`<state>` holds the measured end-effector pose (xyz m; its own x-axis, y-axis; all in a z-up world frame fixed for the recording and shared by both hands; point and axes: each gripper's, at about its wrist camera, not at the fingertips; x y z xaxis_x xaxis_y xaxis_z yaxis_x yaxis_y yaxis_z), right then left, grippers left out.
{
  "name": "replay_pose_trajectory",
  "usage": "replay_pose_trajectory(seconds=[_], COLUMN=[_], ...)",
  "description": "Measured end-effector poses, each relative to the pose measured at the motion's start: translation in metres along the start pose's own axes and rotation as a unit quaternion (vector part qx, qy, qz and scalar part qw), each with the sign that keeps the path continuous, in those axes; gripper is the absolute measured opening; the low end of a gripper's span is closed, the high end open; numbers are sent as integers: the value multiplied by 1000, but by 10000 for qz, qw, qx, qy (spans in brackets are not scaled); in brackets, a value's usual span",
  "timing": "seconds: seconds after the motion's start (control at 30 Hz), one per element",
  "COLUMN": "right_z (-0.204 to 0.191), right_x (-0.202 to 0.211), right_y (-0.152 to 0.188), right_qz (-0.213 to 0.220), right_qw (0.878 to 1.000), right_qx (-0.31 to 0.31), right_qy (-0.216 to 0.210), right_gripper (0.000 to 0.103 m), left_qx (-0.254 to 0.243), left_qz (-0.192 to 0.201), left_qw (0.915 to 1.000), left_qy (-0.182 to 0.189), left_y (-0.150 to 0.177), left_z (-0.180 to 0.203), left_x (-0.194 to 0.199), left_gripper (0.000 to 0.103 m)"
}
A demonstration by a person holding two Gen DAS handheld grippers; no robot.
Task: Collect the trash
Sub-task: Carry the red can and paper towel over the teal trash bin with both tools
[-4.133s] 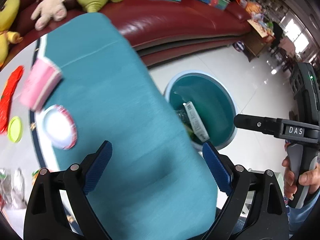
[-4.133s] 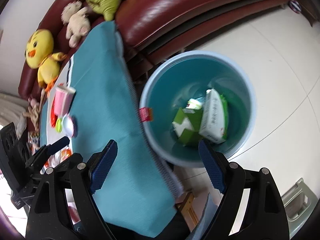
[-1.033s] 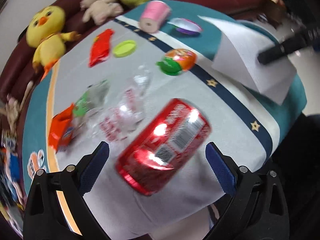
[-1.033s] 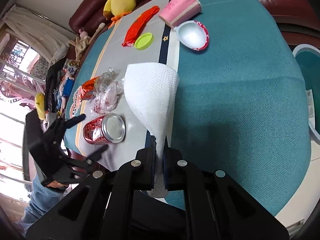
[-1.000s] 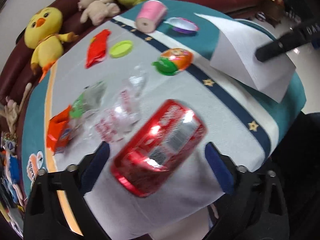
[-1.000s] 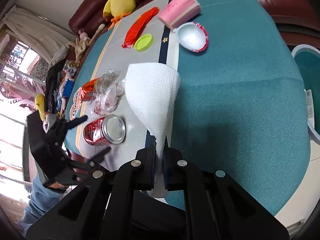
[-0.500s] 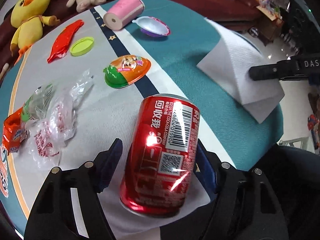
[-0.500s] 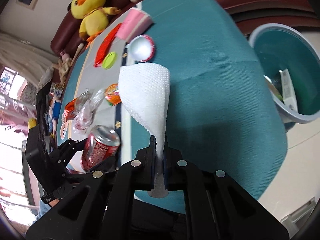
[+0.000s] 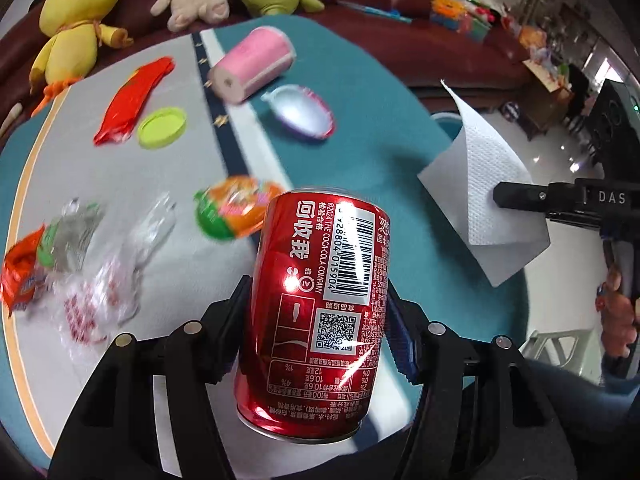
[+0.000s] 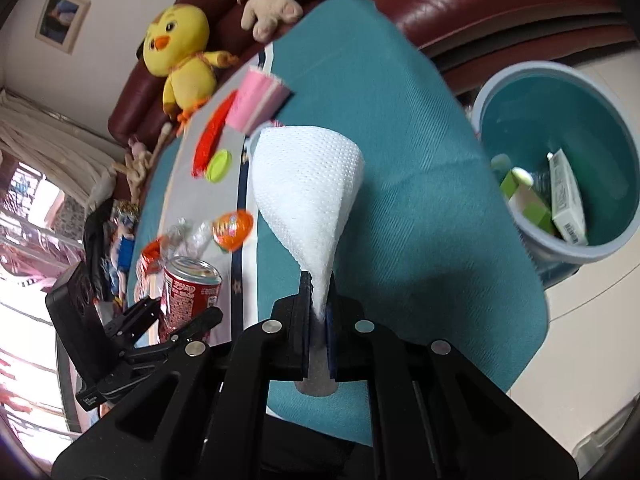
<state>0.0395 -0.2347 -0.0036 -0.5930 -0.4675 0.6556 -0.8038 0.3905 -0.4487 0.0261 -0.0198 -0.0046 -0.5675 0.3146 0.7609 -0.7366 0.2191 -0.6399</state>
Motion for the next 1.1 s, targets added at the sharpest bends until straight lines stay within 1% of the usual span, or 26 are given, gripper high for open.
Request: replay_pose_trajectory(seconds=[0.1,0.3,0.43,0.6,0.7,0.77,0.9,1.0,1.03,1.1], right_z=[12,54,88,120,137,147,170,181,185,191], right_x=[12,48,76,98,100,96,75,61,57,47], right_y=[-14,-44,-65,-83,-90,-93,-96,-99,-99,-100], right_qz=[218,694,979,1160,1169,1114,880,777,753,660], right_qw=[9997,9964,9920,9861,9830,9819,9819,9819,9820,9827], right_qx=[-105,-390,-510,-485,-459,-487,-610,-726,-756,-833], right_qy=[62,307,616,1085,1337,1453,1561,1569,1561,1514], right_gripper=[6,6,6,6,6,7,7,9,11,19], left_qx=[-117,-506,-655,-863,-954,-963,-1001,-1026,-1030,-1019], left_qz=[33,81,42,-61,-148,-210,-345,-401,-409,-438], left_qw=[9999,9979,9960,9925,9908,9903,9895,9891,9891,9890], left_qy=[102,404,607,858,949,982,984,977,973,977], left_y=[-19,-57,-79,-100,-109,-112,-119,-122,-123,-126], left_z=[19,71,103,144,162,168,174,174,175,174], left_x=[-8,-33,-54,-80,-98,-106,-125,-133,-135,-141], left_gripper=[62,62,62,62,62,63,63,63,63,63])
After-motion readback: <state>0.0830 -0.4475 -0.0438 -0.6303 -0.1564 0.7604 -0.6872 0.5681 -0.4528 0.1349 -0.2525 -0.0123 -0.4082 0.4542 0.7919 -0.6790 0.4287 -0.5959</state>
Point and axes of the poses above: each gripper's, at about its wrist camera, not at the fingertips, and x roughly against the way its jaws point, z to its right, y to its underside, and after that the axes turned 13 degrees about z, right-handed
